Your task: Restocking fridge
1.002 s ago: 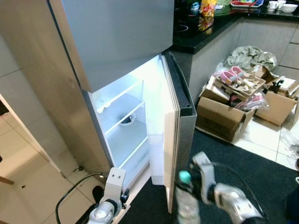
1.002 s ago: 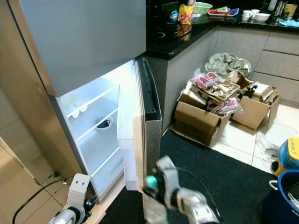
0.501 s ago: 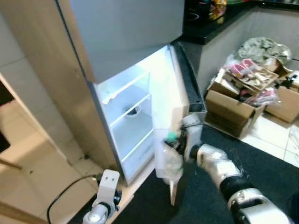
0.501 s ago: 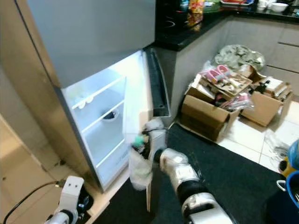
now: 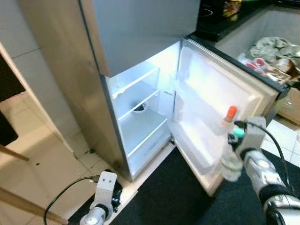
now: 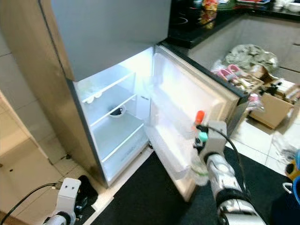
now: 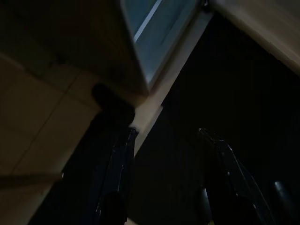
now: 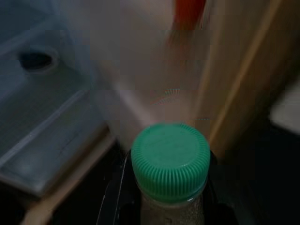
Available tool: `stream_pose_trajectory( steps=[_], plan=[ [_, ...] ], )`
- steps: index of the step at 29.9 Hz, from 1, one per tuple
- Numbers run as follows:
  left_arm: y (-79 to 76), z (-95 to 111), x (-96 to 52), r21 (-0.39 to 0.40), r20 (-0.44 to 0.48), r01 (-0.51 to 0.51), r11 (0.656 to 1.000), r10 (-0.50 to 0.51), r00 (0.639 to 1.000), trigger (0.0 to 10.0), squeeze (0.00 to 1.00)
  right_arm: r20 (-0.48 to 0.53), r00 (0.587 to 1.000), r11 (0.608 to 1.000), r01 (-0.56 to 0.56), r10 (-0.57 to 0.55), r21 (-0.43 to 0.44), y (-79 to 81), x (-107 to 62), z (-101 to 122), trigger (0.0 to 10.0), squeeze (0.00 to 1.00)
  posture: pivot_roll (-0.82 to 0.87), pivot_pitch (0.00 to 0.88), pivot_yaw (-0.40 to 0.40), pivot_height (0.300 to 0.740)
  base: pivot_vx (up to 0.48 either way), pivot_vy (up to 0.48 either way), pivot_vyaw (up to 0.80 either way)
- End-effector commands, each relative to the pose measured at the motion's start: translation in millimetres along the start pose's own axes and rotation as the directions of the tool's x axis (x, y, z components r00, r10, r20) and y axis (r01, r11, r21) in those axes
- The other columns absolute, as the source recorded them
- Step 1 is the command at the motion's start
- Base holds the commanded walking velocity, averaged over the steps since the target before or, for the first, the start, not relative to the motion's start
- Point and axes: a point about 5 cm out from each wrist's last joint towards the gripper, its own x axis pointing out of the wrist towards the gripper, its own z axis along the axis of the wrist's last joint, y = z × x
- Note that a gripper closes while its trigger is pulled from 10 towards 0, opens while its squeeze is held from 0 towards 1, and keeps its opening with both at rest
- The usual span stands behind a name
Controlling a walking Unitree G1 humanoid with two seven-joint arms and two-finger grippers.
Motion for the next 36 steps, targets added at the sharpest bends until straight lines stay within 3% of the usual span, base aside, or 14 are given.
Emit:
stream_pose_trajectory(
  steps=[1,2,4,5,7,8,11,17,20,23,25,29,34,36],
  plan=[
    [-5.7,-3,0.1,0.004,-0.015,0.018,1.0,-0.018,1.0,10.0,0.0,-0.01,1.0,1.0,-0.018,0.018,0.002,-1.0,-5.4,-19,10.0,0.0,-0.11,0.094,0.044,0.74,0.0,0.0,0.0],
    [-5.7,-3,0.1,0.004,-0.015,0.018,1.0,-0.018,1.0,10.0,0.0,-0.01,1.0,1.0,-0.018,0.018,0.002,-1.0,-5.4,-19,10.0,0.0,-0.11,0.094,0.044,0.74,0.0,0.0,0.0],
    [-12.2,1,3.2,0.041,-0.02,0.046,0.998,-0.045,0.999,10.0,0.0,-0.078,0.997,0.998,0.022,-0.027,-0.063,-9.8,-19.7,-59,10.0,0.0,-0.12,0.077,0.062,0.74,0.0,0.0,0.0],
    [-12.2,1,3.2,0.041,-0.02,0.046,0.998,-0.045,0.999,10.0,0.0,-0.078,0.997,0.998,0.022,-0.027,-0.063,-9.8,-19.7,-59,10.0,0.0,-0.12,0.077,0.062,0.74,0.0,0.0,0.0],
    [-20.0,3,5.6,0.078,-0.035,0.084,0.993,-0.081,0.996,10.0,0.0,-0.138,0.979,0.987,0.138,-0.147,-0.077,-25.0,-36.8,-94,10.0,0.0,-0.12,0.062,0.07,0.74,0.0,0.0,0.0],
    [-20.0,3,5.6,0.078,-0.035,0.084,0.993,-0.081,0.996,10.0,0.0,-0.138,0.979,0.987,0.138,-0.147,-0.077,-25.0,-36.8,-94,10.0,0.0,-0.12,0.062,0.07,0.74,0.0,0.0,0.0],
    [-29.6,6,8.5,0.101,-0.051,0.143,0.985,-0.138,0.989,10.0,0.0,-0.19,0.928,0.947,0.317,-0.321,-0.053,-46.1,-59.5,-126,10.0,0.0,-0.12,0.044,0.081,0.74,0.0,0.0,0.0],
    [-39.7,16,13.3,0.102,-0.035,0.167,0.981,-0.164,0.986,10.0,0.0,-0.218,0.896,0.922,0.384,-0.387,-0.058,-54.9,-72.5,-141,10.0,0.0,-0.13,0.024,0.079,0.74,0.0,0.0,0.0],
    [-40.7,17,14.6,0.115,-0.037,0.148,0.982,-0.144,0.989,10.0,0.0,-0.203,0.917,0.939,0.335,-0.344,-0.08,-48.6,-69.1,-139,10.0,0.0,-0.14,0.002,0.054,0.74,0.0,0.0,0.0],
    [-40.5,17,14.7,0.096,-0.03,0.126,0.987,-0.123,0.992,10.0,0.0,-0.202,0.938,0.953,0.246,-0.28,-0.179,-39.2,-64.4,-137,10.0,0.0,-0.14,0.004,0.03,0.74,0.0,0.0,0.0],
    [-42.3,12,12.8,0.062,-0.037,0.107,0.992,-0.105,0.994,10.0,0.0,-0.207,0.96,0.95,0.125,-0.188,-0.286,-26.4,-60.9,-137,10.0,0.0,-0.13,0.0,0.012,0.74,0.0,0.0,0.0],
    [-43.6,11,11.7,0.054,-0.029,0.09,0.994,-0.089,0.996,10.0,0.0,-0.209,0.965,0.949,0.087,-0.156,-0.304,-19.8,-57.7,-136,10.0,0.0,-0.12,0.002,-0.034,0.74,0.0,0.0,0.0],
    [-42.5,4,8.6,0.026,-0.034,0.048,0.998,-0.047,0.998,10.0,0.0,-0.237,0.968,0.922,-0.015,-0.083,-0.386,-6.7,-53.6,-136,10.0,0.0,-0.1,0.007,-0.098,0.74,0.0,0.0,0.0],
    [-43.6,-4,4.7,0.021,-0.039,0.038,0.999,-0.037,0.999,10.0,0.0,-0.26,0.966,0.884,-0.117,-0.005,-0.452,7.6,-50.3,-136,10.0,0.0,-0.08,0.011,-0.125,0.74,0.0,0.0,0.0]
  ],
)
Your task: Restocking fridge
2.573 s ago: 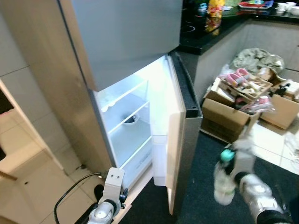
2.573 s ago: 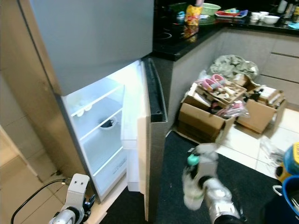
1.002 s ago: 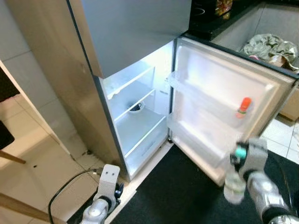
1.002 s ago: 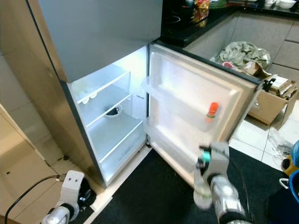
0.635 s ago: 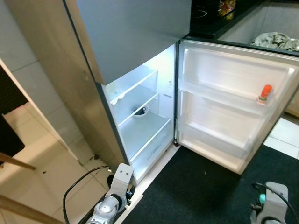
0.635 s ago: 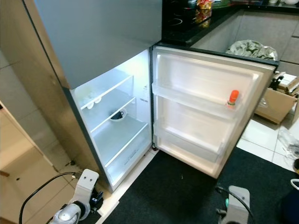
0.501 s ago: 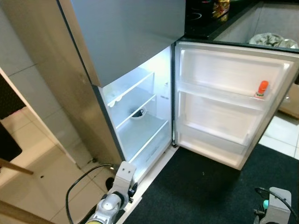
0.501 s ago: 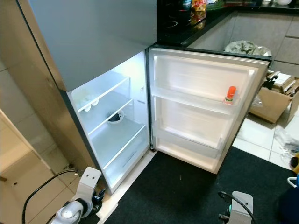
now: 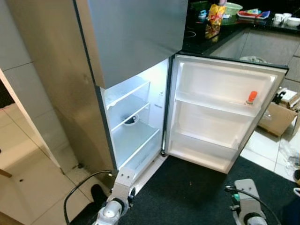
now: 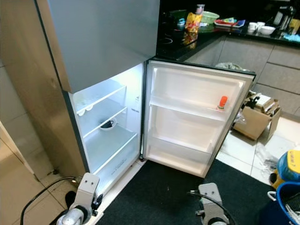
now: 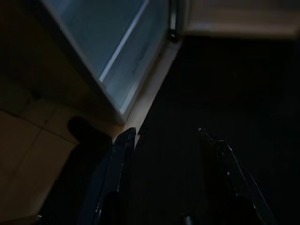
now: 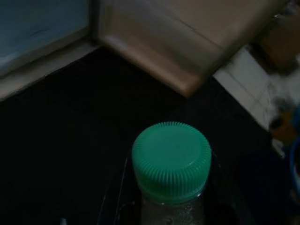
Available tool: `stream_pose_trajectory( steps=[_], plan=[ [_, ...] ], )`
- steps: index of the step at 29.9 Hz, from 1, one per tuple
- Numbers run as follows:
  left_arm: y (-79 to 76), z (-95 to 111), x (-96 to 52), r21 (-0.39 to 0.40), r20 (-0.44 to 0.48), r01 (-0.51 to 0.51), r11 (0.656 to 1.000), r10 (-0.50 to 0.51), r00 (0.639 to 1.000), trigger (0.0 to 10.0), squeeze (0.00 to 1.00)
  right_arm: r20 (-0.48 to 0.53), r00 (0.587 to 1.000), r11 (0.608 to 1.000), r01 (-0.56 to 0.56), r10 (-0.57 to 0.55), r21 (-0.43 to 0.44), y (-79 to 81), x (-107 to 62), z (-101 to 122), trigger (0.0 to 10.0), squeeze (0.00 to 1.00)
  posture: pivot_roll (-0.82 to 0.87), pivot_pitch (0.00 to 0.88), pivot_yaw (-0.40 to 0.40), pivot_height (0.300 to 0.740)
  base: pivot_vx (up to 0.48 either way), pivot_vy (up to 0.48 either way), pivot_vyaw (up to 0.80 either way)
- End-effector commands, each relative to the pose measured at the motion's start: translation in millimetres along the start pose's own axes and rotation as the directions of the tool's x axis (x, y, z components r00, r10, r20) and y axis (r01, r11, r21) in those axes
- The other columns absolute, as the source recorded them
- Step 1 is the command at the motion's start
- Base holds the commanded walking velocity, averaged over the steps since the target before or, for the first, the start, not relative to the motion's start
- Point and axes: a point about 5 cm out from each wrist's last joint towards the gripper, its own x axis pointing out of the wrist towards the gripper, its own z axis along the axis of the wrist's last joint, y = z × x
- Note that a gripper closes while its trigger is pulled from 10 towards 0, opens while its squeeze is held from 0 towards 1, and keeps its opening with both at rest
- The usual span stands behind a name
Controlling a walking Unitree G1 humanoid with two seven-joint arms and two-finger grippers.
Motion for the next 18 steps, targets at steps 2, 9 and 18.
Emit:
stream_pose_trajectory(
  steps=[2,9,18],
  plan=[
    [-5.0,-15,-6.0,-0.027,-0.035,-0.005,1.0,0.004,0.999,10.0,0.0,0.006,0.998,0.996,-0.063,0.064,-0.07,11.0,2.7,7,10.0,0.0,-0.07,0.011,-0.128,0.74,0.0,0.0,0.0],
    [-2.1,-15,-6.1,0.023,-0.038,-0.009,1.0,0.01,0.999,10.0,0.0,-0.062,0.998,0.997,0.0,0.005,0.075,11.5,-2.0,-12,10.0,0.0,-0.05,0.009,-0.075,0.74,0.0,0.0,0.0],
    [3.1,-1,1.1,-0.033,-0.033,0.011,0.999,-0.012,0.999,10.0,0.0,-0.117,0.99,0.971,0.104,-0.08,0.216,5.1,-11.0,-34,10.0,0.0,-0.09,0.003,0.009,0.74,0.0,0.0,0.0]
  ],
)
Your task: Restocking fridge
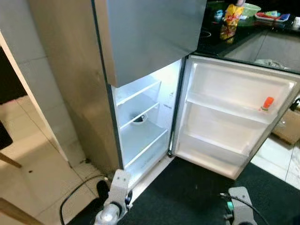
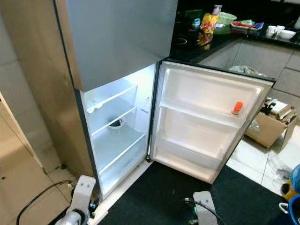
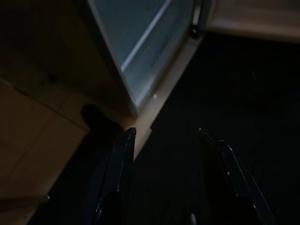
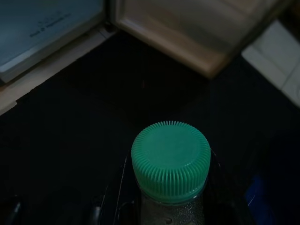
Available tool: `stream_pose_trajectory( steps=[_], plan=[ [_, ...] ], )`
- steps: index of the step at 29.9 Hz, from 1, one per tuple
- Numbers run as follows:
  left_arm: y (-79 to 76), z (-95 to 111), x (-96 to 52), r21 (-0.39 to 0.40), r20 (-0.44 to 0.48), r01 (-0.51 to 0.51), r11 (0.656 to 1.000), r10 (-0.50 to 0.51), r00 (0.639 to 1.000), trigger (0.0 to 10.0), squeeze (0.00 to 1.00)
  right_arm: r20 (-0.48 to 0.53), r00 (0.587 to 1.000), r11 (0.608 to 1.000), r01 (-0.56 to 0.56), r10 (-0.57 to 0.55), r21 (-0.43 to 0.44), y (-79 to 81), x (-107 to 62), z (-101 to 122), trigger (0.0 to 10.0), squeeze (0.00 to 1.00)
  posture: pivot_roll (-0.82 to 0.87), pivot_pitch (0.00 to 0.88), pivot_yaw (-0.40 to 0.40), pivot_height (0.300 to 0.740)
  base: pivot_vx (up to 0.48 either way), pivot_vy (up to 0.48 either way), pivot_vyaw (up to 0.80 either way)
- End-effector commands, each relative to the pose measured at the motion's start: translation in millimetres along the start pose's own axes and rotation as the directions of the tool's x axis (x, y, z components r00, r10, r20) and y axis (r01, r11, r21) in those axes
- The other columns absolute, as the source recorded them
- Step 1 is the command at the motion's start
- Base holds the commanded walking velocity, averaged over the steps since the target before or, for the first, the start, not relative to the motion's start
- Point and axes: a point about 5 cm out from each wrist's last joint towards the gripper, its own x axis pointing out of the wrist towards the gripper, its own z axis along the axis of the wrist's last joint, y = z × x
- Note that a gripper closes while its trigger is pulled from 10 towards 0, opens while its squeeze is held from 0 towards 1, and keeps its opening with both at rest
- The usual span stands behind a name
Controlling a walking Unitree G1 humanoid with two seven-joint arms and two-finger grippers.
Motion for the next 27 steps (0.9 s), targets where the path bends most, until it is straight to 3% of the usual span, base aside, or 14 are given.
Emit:
stream_pose_trajectory(
  steps=[1,18,22,27],
  plan=[
    [-1.4,-4.6,-0.9,0.0,-0.027,0.017,1.0,-0.017,0.999,10.0,0.0,0.001,0.999,0.999,0.033,-0.033,0.025,-5.4,-1.0,-2.6,10.0,0.0,-0.09,0.005,0.017,0.74,0.259,0.0,0.0],
    [-1.2,-7.6,-1.5,0.025,-0.048,0.042,0.999,-0.041,0.998,10.0,0.0,0.023,0.999,0.997,0.041,-0.043,0.069,-6.9,-1.7,-1.2,10.0,0.0,-0.11,0.008,0.05,0.74,0.351,0.0,0.0],
    [-0.6,-7.4,-1.5,0.029,-0.047,0.042,0.999,-0.041,0.998,10.0,0.0,0.025,0.999,0.992,0.045,-0.048,0.115,-7.9,-1.8,-1.2,10.0,0.0,-0.12,0.003,0.049,0.74,0.341,0.0,0.0],
    [-1.4,-6.6,-1.3,0.043,-0.043,0.052,0.998,-0.05,0.998,10.0,0.0,0.031,0.998,0.991,0.043,-0.047,0.13,-8.5,-2.8,-2.8,10.0,0.0,-0.12,0.0,0.056,0.74,0.329,0.0,-0.73]
  ],
)
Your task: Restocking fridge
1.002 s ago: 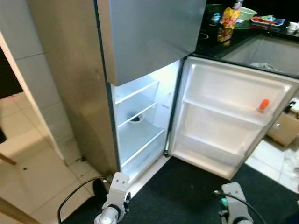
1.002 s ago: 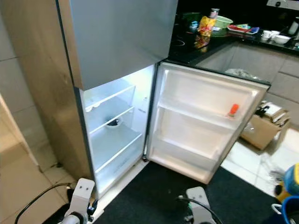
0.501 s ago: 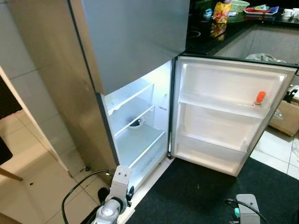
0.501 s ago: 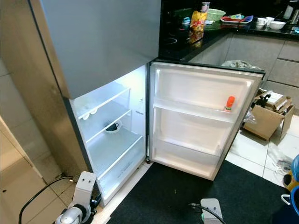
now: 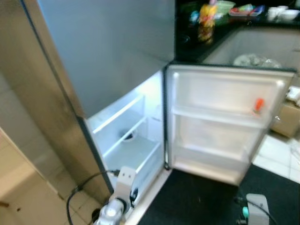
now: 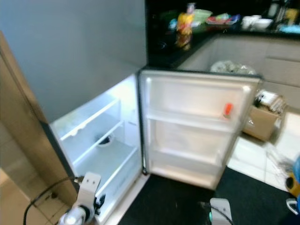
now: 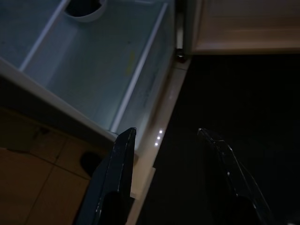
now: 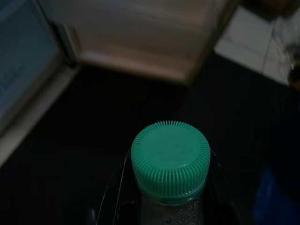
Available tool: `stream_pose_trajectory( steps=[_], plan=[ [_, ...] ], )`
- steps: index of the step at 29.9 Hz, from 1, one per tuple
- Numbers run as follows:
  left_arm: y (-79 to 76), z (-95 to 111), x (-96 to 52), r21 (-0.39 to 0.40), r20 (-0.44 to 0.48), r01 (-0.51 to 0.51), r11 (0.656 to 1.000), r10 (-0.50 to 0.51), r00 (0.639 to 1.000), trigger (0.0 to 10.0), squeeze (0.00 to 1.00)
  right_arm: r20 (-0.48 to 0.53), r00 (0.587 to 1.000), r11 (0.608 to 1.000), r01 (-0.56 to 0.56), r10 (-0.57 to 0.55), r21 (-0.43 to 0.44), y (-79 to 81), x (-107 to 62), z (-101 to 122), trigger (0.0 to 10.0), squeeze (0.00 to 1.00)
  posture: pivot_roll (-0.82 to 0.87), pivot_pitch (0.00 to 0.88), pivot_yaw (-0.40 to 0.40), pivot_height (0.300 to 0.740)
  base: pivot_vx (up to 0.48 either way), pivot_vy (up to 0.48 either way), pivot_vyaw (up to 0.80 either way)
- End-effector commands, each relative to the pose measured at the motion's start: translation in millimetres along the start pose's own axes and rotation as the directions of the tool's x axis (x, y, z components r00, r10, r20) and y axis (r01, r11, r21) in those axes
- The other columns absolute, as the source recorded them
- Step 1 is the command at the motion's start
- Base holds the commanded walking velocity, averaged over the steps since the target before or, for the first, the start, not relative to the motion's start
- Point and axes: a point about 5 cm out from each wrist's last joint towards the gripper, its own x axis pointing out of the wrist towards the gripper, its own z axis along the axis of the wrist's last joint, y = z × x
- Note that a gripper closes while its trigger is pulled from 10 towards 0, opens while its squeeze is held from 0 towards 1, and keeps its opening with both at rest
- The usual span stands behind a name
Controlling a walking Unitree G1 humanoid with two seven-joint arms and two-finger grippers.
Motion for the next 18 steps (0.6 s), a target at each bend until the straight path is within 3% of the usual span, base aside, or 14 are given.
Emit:
stream_pose_trajectory(
  steps=[1,18],
  plan=[
    [3.1,-7,-2.6,0.016,-0.027,0.0,1.0,0.001,1.0,10.0,0.0,-0.005,1.0,1.0,-0.016,0.016,0.019,6.4,-1.6,-4,10.0,0.0,-0.12,0.0,0.056,0.74,0.322,0.0,-0.8],
    [-0.8,-2,-0.2,0.054,-0.023,0.039,0.998,-0.038,0.999,10.0,0.0,-0.019,1.0,0.999,-0.003,0.004,0.046,5.4,-6.9,-16,10.0,0.0,-0.15,0.0,0.079,0.74,0.293,0.0,-0.8]
  ],
)
